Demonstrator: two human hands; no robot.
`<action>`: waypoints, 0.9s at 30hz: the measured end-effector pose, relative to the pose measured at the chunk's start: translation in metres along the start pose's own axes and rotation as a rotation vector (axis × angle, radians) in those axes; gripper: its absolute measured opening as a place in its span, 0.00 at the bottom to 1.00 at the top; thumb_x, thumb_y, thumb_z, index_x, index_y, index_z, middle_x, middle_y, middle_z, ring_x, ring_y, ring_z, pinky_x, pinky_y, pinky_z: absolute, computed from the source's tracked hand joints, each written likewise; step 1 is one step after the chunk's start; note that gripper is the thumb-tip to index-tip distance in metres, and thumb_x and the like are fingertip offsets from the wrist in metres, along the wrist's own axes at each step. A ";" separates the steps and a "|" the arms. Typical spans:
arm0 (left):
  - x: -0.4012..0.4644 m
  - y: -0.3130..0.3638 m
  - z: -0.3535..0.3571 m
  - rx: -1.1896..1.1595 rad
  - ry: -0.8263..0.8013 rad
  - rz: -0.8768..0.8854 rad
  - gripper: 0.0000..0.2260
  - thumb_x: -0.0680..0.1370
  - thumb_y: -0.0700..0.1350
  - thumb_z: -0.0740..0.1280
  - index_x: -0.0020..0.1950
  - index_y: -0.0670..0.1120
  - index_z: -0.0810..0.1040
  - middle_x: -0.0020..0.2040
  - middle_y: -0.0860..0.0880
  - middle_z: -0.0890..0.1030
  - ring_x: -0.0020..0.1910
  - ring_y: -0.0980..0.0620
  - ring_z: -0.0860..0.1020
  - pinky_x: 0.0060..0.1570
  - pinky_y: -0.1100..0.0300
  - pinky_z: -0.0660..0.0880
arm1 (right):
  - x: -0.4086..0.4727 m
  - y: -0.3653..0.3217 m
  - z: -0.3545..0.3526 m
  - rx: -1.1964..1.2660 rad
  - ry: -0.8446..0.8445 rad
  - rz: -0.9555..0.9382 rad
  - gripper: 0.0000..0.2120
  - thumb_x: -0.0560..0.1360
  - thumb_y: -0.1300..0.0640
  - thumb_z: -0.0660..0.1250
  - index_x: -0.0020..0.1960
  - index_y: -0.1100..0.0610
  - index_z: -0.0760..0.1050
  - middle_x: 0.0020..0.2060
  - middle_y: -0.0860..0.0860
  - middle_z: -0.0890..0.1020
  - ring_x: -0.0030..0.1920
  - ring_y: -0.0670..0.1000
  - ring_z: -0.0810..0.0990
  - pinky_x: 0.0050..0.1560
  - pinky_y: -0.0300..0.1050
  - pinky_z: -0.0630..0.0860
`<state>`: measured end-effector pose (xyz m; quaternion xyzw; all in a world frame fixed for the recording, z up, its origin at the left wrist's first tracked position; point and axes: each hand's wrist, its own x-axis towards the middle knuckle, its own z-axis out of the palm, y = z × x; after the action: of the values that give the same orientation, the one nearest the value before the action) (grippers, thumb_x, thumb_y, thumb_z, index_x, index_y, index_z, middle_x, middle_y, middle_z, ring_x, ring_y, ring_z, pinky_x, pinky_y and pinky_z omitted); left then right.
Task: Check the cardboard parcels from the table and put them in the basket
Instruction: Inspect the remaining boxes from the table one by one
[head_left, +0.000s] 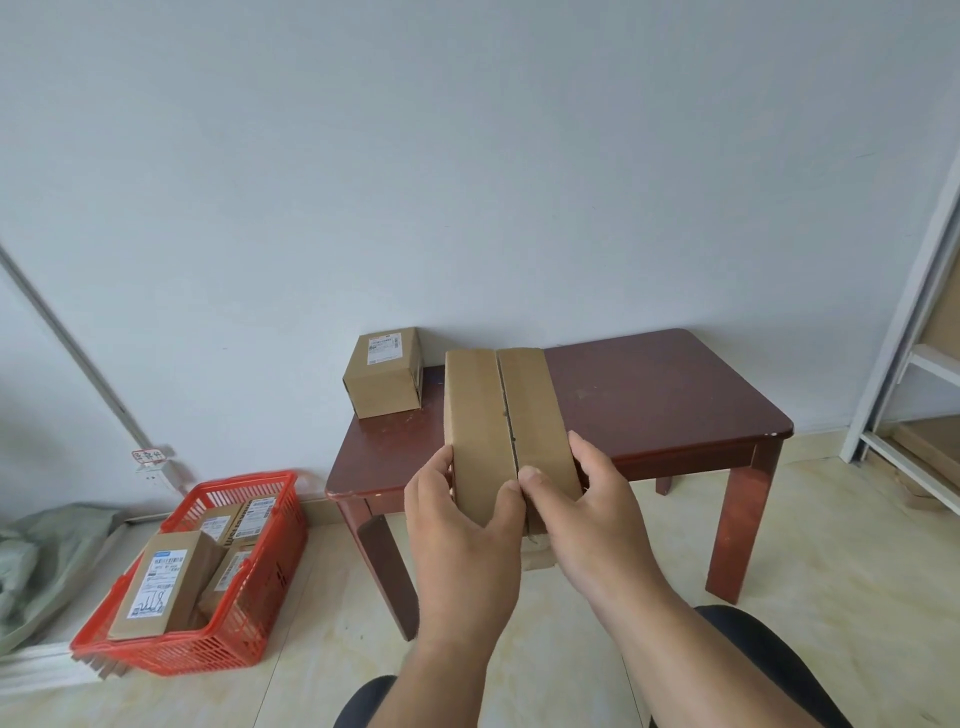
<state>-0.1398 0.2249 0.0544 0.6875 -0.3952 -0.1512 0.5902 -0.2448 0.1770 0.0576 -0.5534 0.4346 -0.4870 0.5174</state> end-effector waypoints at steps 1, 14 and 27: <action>0.003 0.000 -0.001 -0.023 -0.002 -0.012 0.22 0.77 0.47 0.76 0.64 0.61 0.70 0.62 0.62 0.74 0.60 0.67 0.75 0.55 0.69 0.74 | -0.001 0.001 0.000 0.004 -0.001 0.008 0.21 0.78 0.51 0.74 0.69 0.38 0.74 0.63 0.37 0.82 0.57 0.37 0.82 0.58 0.40 0.80; 0.006 0.000 -0.001 -0.022 -0.017 0.040 0.34 0.75 0.55 0.77 0.79 0.53 0.68 0.63 0.66 0.74 0.65 0.58 0.76 0.66 0.53 0.76 | 0.006 0.004 -0.008 -0.068 0.048 -0.030 0.19 0.77 0.47 0.77 0.62 0.44 0.71 0.52 0.41 0.85 0.47 0.38 0.84 0.50 0.46 0.84; 0.013 0.003 -0.005 0.201 -0.057 0.073 0.21 0.78 0.59 0.71 0.70 0.59 0.74 0.58 0.62 0.71 0.60 0.69 0.68 0.48 0.74 0.65 | 0.007 0.009 -0.010 -0.209 0.008 -0.088 0.39 0.71 0.32 0.68 0.79 0.41 0.67 0.64 0.34 0.74 0.65 0.41 0.78 0.66 0.52 0.79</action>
<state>-0.1295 0.2190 0.0618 0.7240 -0.4496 -0.1087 0.5118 -0.2531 0.1679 0.0489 -0.6211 0.4603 -0.4633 0.4333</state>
